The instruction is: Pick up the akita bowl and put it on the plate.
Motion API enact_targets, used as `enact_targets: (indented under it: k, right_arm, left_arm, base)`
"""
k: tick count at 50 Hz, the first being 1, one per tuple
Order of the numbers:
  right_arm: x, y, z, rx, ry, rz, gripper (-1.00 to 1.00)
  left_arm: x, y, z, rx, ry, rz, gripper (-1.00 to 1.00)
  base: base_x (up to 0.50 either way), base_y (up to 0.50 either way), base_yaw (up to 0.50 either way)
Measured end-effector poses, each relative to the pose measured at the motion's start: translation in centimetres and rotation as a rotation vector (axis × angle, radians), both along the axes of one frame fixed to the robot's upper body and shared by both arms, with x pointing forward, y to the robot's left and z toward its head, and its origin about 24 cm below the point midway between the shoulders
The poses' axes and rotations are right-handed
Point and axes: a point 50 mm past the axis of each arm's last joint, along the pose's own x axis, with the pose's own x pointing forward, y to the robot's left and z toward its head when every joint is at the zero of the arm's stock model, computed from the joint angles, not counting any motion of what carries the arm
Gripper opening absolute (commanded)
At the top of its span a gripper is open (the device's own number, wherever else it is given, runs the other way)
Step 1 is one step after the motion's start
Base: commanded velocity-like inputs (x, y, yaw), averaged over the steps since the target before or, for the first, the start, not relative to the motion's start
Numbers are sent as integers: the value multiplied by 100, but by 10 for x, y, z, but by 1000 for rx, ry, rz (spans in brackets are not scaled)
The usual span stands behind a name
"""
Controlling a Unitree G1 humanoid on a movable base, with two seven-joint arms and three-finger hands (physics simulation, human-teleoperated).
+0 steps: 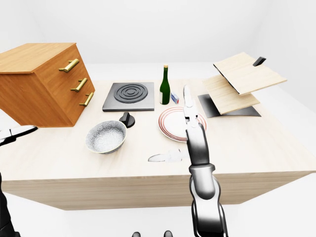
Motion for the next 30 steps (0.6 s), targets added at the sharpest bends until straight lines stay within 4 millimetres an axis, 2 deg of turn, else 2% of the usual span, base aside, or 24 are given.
enact_targets:
  k: [21, 30]
  right_arm:
    - [1, 2, -2, 16, 8, 9, 100]
    - [2, 3, -2, 36, 7, 15, 100]
  left_arm:
    - [-10, 60, -1, -65, 50, 187, 100]
    - [-16, 75, -1, -88, 57, 234, 100]
  base:
    - [0, 0, 0]
    - [0, 0, 0]
